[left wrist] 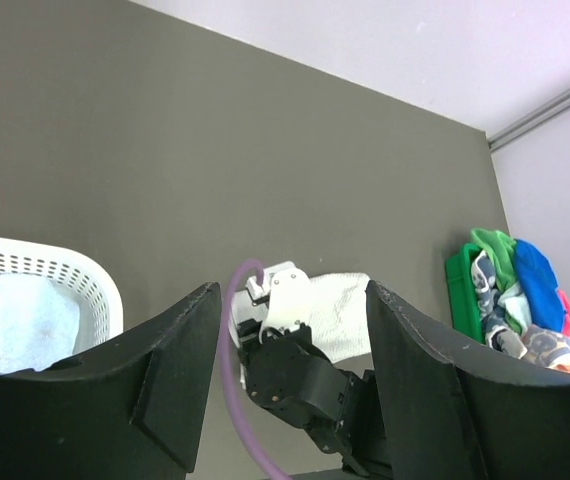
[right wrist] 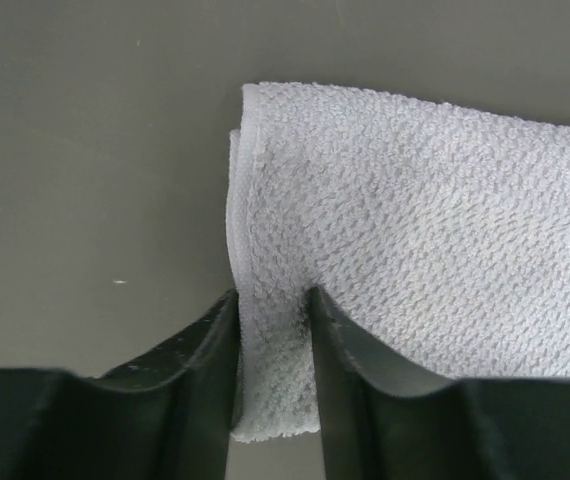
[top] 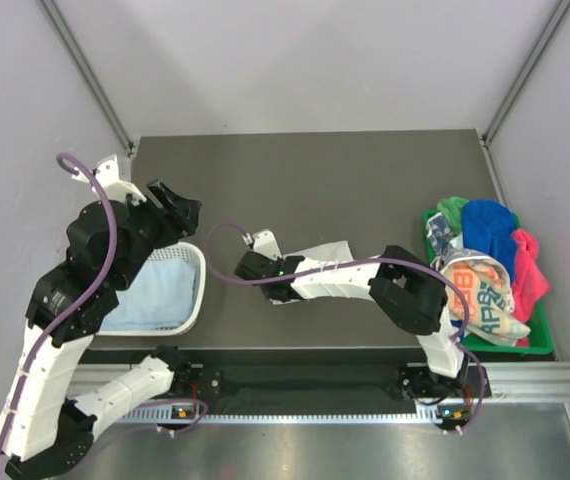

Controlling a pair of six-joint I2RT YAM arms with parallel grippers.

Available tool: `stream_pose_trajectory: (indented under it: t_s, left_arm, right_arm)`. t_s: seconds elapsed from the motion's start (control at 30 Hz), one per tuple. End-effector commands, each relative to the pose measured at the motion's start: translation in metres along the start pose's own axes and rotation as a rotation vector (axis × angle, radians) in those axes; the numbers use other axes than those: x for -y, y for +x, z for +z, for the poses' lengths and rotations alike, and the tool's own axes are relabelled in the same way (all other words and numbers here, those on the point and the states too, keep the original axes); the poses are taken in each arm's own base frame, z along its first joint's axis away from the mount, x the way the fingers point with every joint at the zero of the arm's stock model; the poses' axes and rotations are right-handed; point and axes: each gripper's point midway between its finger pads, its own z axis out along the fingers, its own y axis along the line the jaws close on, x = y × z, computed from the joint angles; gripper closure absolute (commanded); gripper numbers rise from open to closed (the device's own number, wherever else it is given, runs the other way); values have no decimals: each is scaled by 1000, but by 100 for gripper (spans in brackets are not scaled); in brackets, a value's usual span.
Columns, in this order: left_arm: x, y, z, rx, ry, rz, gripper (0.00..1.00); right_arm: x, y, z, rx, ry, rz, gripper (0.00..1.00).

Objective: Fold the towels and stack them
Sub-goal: Neatly place the folded towel into the bin

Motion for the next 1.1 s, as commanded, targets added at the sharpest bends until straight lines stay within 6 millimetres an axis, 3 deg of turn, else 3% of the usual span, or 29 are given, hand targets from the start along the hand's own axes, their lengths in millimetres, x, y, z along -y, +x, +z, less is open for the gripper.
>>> stream_pose_trajectory:
  t_s: [0.0, 0.1, 0.13, 0.27, 0.47, 0.8, 1.0, 1.07]
  left_arm:
    - [-2, -13, -7, 33, -12, 16, 35]
    - [-1, -14, -6, 37, -13, 16, 35]
    - [-1, -15, -7, 38, -12, 16, 35]
    - [2, -17, -6, 42, -7, 17, 35]
    - [3, -28, -13, 66, -7, 9, 36]
    - [3, -22, -12, 43, -6, -1, 37]
    - [5, -16, -20, 12, 23, 0, 38]
    - [6, -13, -27, -8, 42, 11, 39]
  right_arm:
    - [-3, 30, 6, -98, -94, 17, 70]
    - [5, 37, 7, -122, -126, 55, 83]
    - [5, 37, 6, -123, -140, 64, 83]
    - [3, 25, -2, -120, -243, 149, 100]
    - [-15, -31, -38, -23, -495, 360, 100]
    - [-90, -130, -128, 123, -867, 590, 100]
    - [-138, -167, -153, 178, -973, 681, 100]
    - [-158, -163, -149, 147, -992, 695, 100]
